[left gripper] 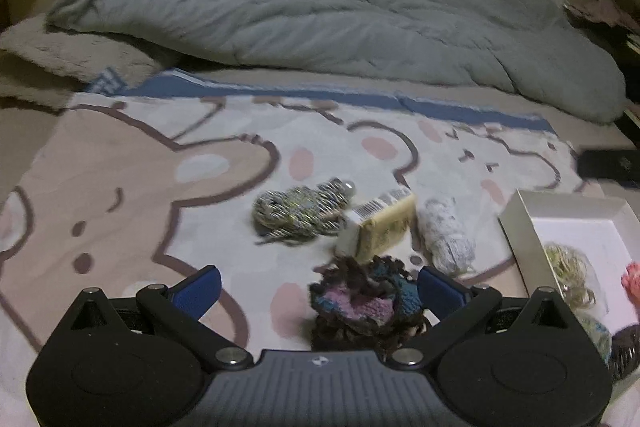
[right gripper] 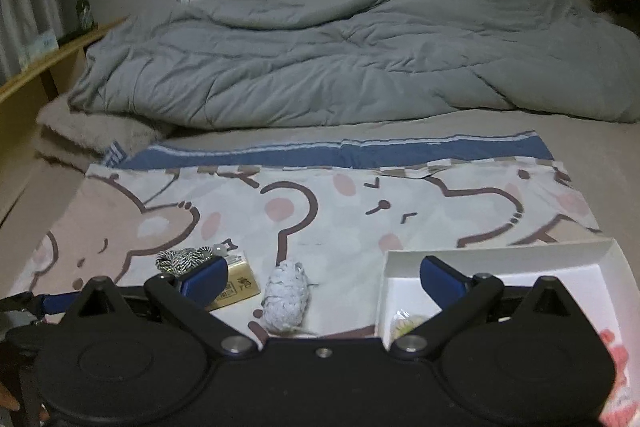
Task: Organize objects
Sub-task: 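Withdraw both tools from the tray toward the remaining items, then grasp the dark crocheted scrunchie with the left tool while the right tool grasps the white lace bundle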
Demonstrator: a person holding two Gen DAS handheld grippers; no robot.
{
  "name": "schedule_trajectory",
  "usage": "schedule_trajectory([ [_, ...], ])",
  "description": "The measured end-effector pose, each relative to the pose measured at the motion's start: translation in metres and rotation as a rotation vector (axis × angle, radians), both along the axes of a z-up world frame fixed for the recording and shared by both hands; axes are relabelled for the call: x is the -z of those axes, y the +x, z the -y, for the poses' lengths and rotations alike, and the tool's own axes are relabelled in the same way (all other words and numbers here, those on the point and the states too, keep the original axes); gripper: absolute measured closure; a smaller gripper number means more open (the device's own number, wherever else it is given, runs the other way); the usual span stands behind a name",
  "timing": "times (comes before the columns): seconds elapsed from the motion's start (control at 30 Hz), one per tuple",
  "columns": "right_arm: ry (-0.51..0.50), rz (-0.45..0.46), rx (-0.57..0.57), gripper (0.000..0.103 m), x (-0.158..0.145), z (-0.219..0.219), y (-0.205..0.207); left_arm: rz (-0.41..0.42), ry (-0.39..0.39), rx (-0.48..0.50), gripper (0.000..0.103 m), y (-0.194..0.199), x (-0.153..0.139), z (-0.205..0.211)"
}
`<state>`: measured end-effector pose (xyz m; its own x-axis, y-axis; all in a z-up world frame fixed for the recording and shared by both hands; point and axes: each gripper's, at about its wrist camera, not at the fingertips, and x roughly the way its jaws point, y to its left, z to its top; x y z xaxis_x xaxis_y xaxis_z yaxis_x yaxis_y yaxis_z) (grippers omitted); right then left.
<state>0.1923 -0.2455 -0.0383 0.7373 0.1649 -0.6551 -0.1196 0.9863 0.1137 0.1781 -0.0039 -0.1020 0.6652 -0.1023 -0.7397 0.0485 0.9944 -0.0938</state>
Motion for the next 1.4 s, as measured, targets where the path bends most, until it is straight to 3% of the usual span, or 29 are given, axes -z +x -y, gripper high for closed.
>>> schedule_trajectory([
  [0.07,0.022,-0.022,-0.01,0.006,0.007,-0.005,0.012,-0.017,-0.002,0.043,0.003,0.005,0.007,0.004],
  [0.13,0.057,-0.047,-0.024,0.018,0.016,-0.009,0.023,-0.024,0.009,0.066,0.006,0.009,0.013,0.008],
  [0.23,0.056,-0.088,-0.04,0.025,0.035,-0.018,0.038,-0.044,0.003,0.088,0.008,0.015,0.023,0.01],
  [0.4,0.081,-0.151,-0.067,0.029,0.07,-0.03,0.056,-0.065,-0.009,0.124,0.009,0.023,0.036,0.014],
  [0.63,0.097,-0.213,-0.084,0.035,0.103,-0.04,0.073,-0.11,-0.078,0.178,0.021,0.029,0.052,0.02],
  [0.83,0.12,-0.251,-0.1,0.046,0.115,-0.042,0.08,-0.177,-0.107,0.203,0.046,0.032,0.062,0.025],
  [0.93,0.124,-0.25,-0.107,0.052,0.117,-0.042,0.08,-0.168,-0.103,0.2,0.051,0.03,0.058,0.026],
  [1.03,0.121,-0.233,-0.111,0.066,0.118,-0.041,0.077,-0.158,-0.082,0.205,0.053,0.027,0.053,0.027],
  [1.4,0.108,-0.206,-0.118,0.072,0.099,-0.037,0.057,-0.117,-0.087,0.157,0.054,0.013,0.031,0.018],
])
